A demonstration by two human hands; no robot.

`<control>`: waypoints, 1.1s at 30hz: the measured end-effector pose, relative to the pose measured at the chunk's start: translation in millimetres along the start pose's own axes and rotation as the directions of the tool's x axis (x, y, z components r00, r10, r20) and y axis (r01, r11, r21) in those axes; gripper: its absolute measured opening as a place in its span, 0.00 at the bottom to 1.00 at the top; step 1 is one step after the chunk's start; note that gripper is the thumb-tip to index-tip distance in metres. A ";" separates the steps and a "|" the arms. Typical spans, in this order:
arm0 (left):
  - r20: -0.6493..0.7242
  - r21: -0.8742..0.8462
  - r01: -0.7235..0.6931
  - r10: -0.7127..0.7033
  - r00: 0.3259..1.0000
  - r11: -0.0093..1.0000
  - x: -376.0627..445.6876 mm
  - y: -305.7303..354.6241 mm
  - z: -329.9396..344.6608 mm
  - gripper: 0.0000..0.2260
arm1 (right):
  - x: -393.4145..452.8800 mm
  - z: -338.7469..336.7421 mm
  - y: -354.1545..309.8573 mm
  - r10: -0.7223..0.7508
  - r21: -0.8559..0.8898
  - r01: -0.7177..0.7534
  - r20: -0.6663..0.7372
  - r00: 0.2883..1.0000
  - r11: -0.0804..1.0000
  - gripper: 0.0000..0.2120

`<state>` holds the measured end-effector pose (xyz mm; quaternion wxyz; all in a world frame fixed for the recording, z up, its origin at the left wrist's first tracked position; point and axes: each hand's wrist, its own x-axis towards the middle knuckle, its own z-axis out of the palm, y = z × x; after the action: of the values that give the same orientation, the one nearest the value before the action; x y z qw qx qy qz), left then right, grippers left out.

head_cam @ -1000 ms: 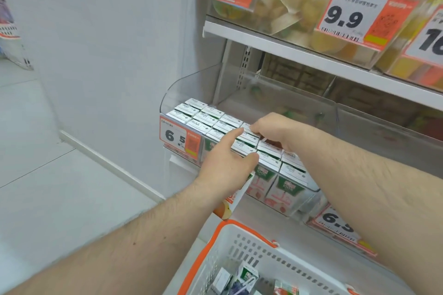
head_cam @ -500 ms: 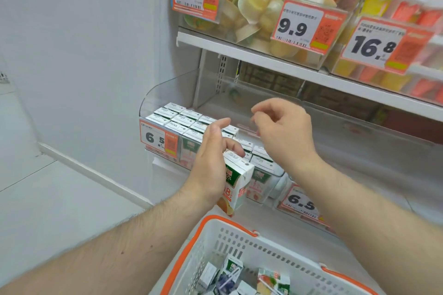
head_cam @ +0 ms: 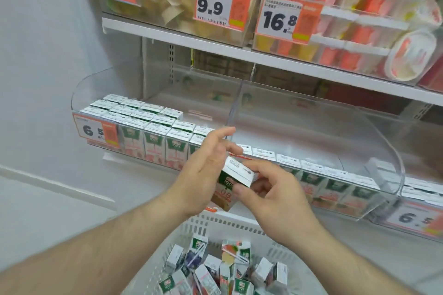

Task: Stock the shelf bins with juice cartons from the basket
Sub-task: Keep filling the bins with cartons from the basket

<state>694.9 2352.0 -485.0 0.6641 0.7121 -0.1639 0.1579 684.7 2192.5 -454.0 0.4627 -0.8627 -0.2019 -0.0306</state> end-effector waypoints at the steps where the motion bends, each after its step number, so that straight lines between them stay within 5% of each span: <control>1: 0.051 0.052 -0.036 0.033 0.998 0.998 -1.0 -1.9 -2.4 0.28 | -1.0 -4.9 3.1 0.004 0.020 -0.004 -0.008 1.000 1.000 0.16; 3: 0.104 0.317 -0.177 0.152 0.983 0.932 -2.0 -6.6 -6.4 0.26 | -0.8 -16.1 5.9 -0.007 0.067 0.009 -0.036 0.999 0.998 0.15; 5: 0.074 0.585 -0.286 0.301 0.951 0.759 1.3 -12.5 -8.7 0.21 | 4.3 -29.1 4.2 -0.041 0.109 0.055 -0.124 0.991 0.993 0.14; 9: 0.022 0.814 -0.221 0.351 0.936 0.538 10.7 -26.9 -2.1 0.19 | 38.1 -58.0 -4.6 -0.071 0.092 0.106 -0.328 0.942 0.990 0.13; 15: 0.015 0.820 -0.187 0.307 0.952 0.541 11.6 -40.3 0.1 0.15 | 125.2 -64.2 11.0 0.113 -0.201 -0.123 -0.061 0.992 0.972 0.09; 19: 0.042 0.814 -0.220 0.324 0.945 0.537 11.1 -41.0 0.1 0.13 | 152.3 -44.7 16.9 0.201 -0.393 -0.121 0.169 0.965 0.912 0.08; 24: 0.058 0.813 -0.214 0.291 0.955 0.541 9.9 -36.8 0.1 0.17 | 158.6 -31.9 16.2 0.316 -0.315 -0.201 0.375 0.871 0.928 0.05; 28: 0.044 0.809 -0.201 0.283 0.958 0.552 9.3 -37.0 0.4 0.17 | 164.8 -33.3 22.9 0.379 -0.152 -0.347 0.403 0.833 0.925 0.09; 33: 0.036 0.824 -0.188 0.283 0.959 0.534 9.4 -37.1 1.8 0.17 | 170.4 -24.1 29.2 0.437 -0.251 -0.362 0.408 0.802 0.898 0.09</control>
<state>719.7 2352.3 -514.2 0.2379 0.9003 -0.1323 0.3396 855.1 2213.2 -422.5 0.3275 -0.9029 -0.1145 0.2539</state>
